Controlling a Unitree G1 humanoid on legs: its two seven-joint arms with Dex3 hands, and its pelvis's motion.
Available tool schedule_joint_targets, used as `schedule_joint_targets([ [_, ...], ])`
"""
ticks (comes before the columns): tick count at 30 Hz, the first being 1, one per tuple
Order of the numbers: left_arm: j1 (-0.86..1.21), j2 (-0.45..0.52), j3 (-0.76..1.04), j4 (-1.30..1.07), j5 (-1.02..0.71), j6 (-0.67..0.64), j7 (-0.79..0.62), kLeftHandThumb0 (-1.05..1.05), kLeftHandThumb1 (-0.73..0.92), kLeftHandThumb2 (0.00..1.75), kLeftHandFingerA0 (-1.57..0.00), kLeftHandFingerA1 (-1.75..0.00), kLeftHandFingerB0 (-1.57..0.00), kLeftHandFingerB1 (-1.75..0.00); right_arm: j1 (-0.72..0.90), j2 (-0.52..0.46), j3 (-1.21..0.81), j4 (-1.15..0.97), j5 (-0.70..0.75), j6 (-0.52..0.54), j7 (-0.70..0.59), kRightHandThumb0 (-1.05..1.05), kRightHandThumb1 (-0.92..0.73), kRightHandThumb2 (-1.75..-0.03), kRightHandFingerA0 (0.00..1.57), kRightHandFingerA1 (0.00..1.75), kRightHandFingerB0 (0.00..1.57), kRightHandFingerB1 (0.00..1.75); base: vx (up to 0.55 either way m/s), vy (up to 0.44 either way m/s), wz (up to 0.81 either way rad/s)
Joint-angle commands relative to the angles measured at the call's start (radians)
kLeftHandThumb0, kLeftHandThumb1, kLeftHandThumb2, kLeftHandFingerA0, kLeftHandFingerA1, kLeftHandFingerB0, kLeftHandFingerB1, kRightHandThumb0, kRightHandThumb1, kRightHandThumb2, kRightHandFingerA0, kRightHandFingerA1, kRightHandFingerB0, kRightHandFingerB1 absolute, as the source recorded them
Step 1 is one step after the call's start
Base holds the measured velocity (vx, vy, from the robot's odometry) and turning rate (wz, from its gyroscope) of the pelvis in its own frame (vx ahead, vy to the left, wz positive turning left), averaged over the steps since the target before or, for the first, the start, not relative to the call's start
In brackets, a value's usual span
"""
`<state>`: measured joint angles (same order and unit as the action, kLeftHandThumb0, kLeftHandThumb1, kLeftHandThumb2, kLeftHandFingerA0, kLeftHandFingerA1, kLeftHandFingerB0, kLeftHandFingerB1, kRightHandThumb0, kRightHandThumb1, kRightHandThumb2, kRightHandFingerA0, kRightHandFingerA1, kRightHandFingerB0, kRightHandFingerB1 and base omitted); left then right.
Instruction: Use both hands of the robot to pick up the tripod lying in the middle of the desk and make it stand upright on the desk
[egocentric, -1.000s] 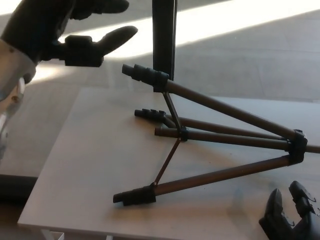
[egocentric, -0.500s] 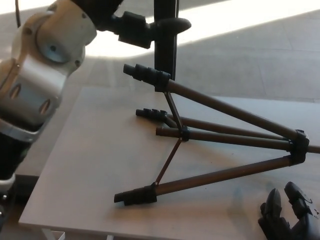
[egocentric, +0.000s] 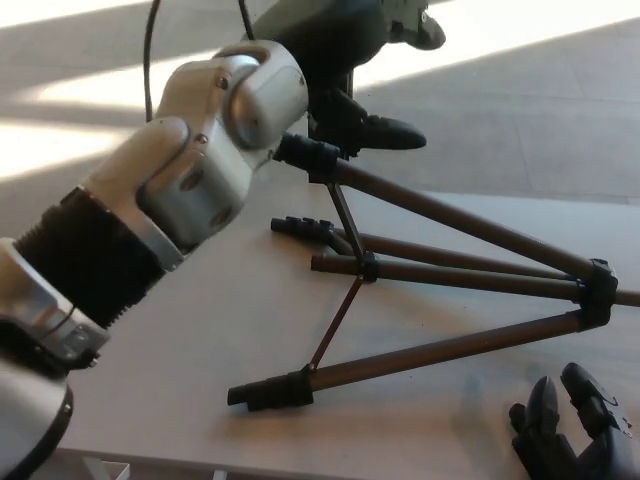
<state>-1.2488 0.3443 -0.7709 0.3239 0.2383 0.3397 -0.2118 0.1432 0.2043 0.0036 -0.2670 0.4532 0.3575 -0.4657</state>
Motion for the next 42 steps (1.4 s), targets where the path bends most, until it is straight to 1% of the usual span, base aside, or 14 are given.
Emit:
schedule_joint_targets([
  [1,-0.223,-0.134,-0.385,0.226,0.568,-0.246,0.164,-0.87,0.66,0.61,-0.29,-0.47,-0.35,-0.34,-0.008,0.246,-0.066,0.064,0.103,-0.049,-0.111,-0.71,-0.59,-0.96,0.22,0.67,0.12,0.5,0.0,0.0,0.0],
  [3,-0.23,-0.147,-0.404,0.238,0.563,-0.225,0.132,-0.88,0.69,0.62,-0.26,-0.46,-0.32,-0.33,-0.013,0.244,-0.068,0.07,0.102,-0.051,-0.113,-0.71,-0.77,-0.63,0.22,0.74,0.19,0.44,0.0,0.0,0.0],
  [9,-0.231,-0.166,-0.428,0.278,0.545,-0.212,0.158,-0.85,0.66,0.61,-0.29,-0.46,-0.36,-0.34,-0.026,0.24,-0.064,0.082,0.098,-0.054,-0.118,-0.71,-0.6,-0.97,0.25,0.69,0.14,0.52,0.0,0.0,0.0],
  [13,-0.189,-0.198,-0.448,0.324,0.529,-0.188,0.186,-0.84,0.66,0.61,-0.29,-0.46,-0.36,-0.35,-0.03,0.237,-0.053,0.082,0.094,-0.053,-0.124,-0.71,-0.78,-0.63,0.22,0.79,0.19,0.46,0.0,0.0,0.0],
  [14,-0.186,-0.208,-0.452,0.336,0.523,-0.184,0.178,-0.84,0.67,0.61,-0.27,-0.48,-0.34,-0.36,-0.029,0.235,-0.052,0.082,0.096,-0.055,-0.121,-0.71,-0.61,-0.98,0.25,0.7,0.12,0.51,0.0,0.0,0.0],
  [15,-0.177,-0.217,-0.454,0.35,0.517,-0.184,0.179,-0.84,0.64,0.6,-0.28,-0.48,-0.36,-0.35,-0.031,0.236,-0.052,0.085,0.095,-0.06,-0.122,-0.69,-0.78,-0.63,0.24,0.72,0.2,0.42,0.0,0.0,0.0],
  [23,-0.146,-0.251,-0.486,0.431,0.523,-0.179,0.176,-0.87,0.64,0.6,-0.26,-0.46,-0.35,-0.34,-0.056,0.231,-0.046,0.099,0.087,-0.067,-0.14,-0.71,-0.62,-0.98,0.28,0.7,0.12,0.5,0.0,0.0,0.0],
  [27,-0.142,-0.258,-0.492,0.452,0.533,-0.181,0.169,-0.85,0.63,0.6,-0.25,-0.46,-0.34,-0.35,-0.065,0.229,-0.042,0.106,0.089,-0.07,-0.153,-0.67,-0.79,-0.63,0.28,0.78,0.18,0.41,0.0,0.0,0.0],
  [30,-0.122,-0.264,-0.503,0.472,0.569,-0.188,0.243,-0.83,0.66,0.6,-0.45,-0.58,-0.41,-0.47,-0.066,0.226,-0.035,0.101,0.093,-0.057,-0.17,-0.67,-0.78,-0.63,0.28,0.75,0.2,0.4,0.0,0.0,0.0],
  [31,-0.117,-0.271,-0.499,0.478,0.568,-0.187,0.25,-0.79,0.67,0.6,-0.54,-0.63,-0.42,-0.45,-0.064,0.223,-0.032,0.099,0.094,-0.059,-0.169,-0.7,-0.62,-0.97,0.28,0.69,0.14,0.5,0.0,0.0,0.0],
  [33,-0.105,-0.27,-0.475,0.472,0.554,-0.19,0.243,-0.72,0.53,0.93,-0.65,-0.69,-0.32,-0.5,-0.067,0.222,-0.027,0.102,0.089,-0.06,-0.178,-0.66,-0.78,-0.63,0.28,0.72,0.2,0.4,0.0,0.0,0.0],
  [34,-0.101,-0.271,-0.474,0.475,0.561,-0.187,0.25,-0.68,0.65,0.6,-0.75,-0.71,-0.41,-0.4,-0.064,0.219,-0.021,0.103,0.086,-0.064,-0.174,-0.66,-0.78,-0.63,0.29,0.76,0.19,0.4,0.0,0.0,0.0],
  [41,-0.076,-0.279,-0.473,0.501,0.593,-0.15,0.208,-0.59,0.51,0.91,-0.79,-0.8,-0.33,-0.53,-0.054,0.211,-0.002,0.105,0.1,-0.084,-0.161,-0.66,-0.78,-0.63,0.3,0.8,0.16,0.41,0.0,0.0,0.0],
  [42,-0.067,-0.278,-0.473,0.498,0.6,-0.142,0.206,-0.62,0.63,0.59,-0.88,-0.79,-0.41,-0.45,-0.049,0.214,0.005,0.1,0.1,-0.088,-0.164,-0.66,-0.78,-0.63,0.28,0.83,0.16,0.4,0.0,0.0,0.0],
])
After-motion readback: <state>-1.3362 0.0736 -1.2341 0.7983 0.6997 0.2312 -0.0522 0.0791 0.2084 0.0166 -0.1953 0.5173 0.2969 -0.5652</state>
